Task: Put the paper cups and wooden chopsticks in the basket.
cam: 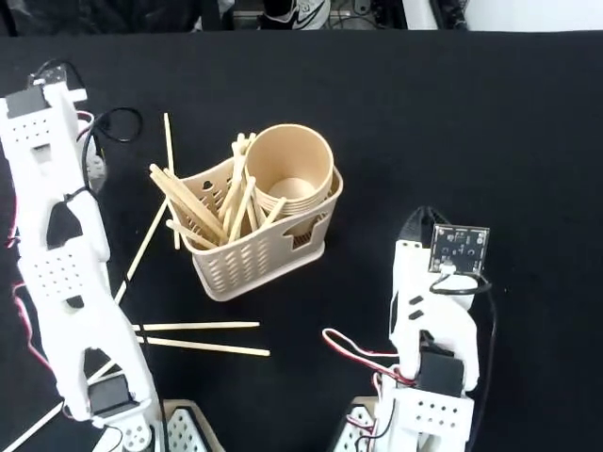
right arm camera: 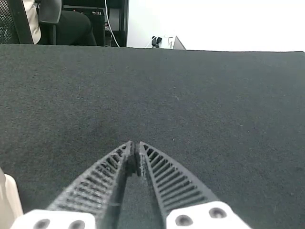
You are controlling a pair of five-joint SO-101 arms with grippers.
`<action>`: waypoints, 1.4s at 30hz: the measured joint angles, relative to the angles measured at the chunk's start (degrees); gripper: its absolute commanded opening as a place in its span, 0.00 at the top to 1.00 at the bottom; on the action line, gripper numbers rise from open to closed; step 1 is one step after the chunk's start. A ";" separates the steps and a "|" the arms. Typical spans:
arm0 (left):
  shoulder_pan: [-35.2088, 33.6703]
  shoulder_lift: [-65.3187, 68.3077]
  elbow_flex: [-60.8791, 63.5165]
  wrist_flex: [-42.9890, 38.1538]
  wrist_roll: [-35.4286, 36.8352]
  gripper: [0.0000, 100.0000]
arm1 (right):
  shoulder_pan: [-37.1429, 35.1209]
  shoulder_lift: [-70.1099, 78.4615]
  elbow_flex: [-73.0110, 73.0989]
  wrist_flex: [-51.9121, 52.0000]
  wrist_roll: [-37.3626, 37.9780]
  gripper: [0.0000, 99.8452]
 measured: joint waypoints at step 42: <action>27.69 -142.95 116.75 -77.98 19.52 0.97 | 0.00 0.00 0.00 0.00 0.00 0.99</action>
